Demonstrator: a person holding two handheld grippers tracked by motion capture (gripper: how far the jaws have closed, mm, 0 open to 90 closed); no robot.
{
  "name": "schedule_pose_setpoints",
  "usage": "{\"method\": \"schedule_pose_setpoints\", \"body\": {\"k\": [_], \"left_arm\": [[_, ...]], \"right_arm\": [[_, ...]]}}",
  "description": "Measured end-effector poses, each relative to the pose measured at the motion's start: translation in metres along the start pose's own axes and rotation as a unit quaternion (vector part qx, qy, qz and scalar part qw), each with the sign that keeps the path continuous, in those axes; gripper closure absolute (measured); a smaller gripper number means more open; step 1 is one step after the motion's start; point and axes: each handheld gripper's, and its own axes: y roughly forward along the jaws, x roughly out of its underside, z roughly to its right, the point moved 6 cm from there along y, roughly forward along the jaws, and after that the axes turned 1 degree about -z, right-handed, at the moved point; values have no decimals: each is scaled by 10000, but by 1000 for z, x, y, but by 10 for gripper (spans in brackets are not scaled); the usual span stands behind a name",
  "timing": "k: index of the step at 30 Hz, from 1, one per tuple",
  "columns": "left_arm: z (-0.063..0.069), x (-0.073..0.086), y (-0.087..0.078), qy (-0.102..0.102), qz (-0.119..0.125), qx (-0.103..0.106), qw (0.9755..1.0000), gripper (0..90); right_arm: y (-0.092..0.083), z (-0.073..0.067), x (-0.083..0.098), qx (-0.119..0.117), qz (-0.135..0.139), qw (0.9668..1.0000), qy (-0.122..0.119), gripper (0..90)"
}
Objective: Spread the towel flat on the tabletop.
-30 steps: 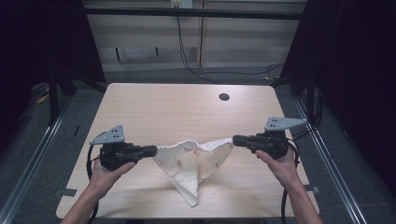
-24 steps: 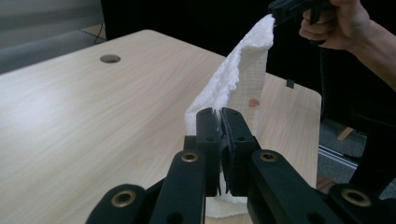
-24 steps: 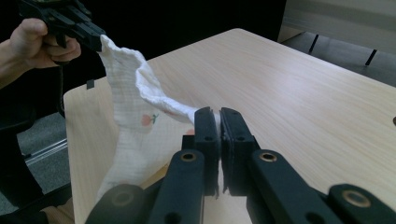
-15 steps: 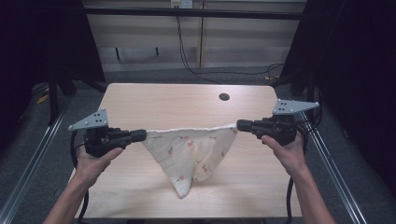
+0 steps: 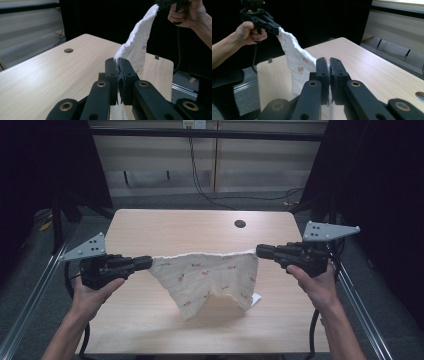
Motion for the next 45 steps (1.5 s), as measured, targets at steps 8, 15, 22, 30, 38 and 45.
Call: {"method": "schedule_pose_setpoints", "body": {"k": [8, 15, 22, 30, 38, 45], "left_arm": [[26, -7, -9, 241, 151, 55, 9996, 870], [-7, 16, 19, -194, -233, -74, 9995, 870], [-31, 49, 61, -488, -533, -74, 9974, 869], [-54, 59, 84, -776, -583, -160, 9951, 869], [-67, 71, 103, -972, -739, -136, 9924, 867], [-85, 79, 113, -1177, -805, -258, 9894, 866]], "right_arm": [[-17, -26, -4, -175, 191, 9997, 49, 861], [-2, -11, 26, 138, -68, 9997, 189, 861], [23, 26, 66, 510, -631, 9956, 473, 860], [42, 56, 84, 659, -888, 9918, 642, 860], [60, 80, 104, 646, -894, 9887, 1017, 860], [74, 97, 115, 741, -923, 9875, 1037, 857]]}}
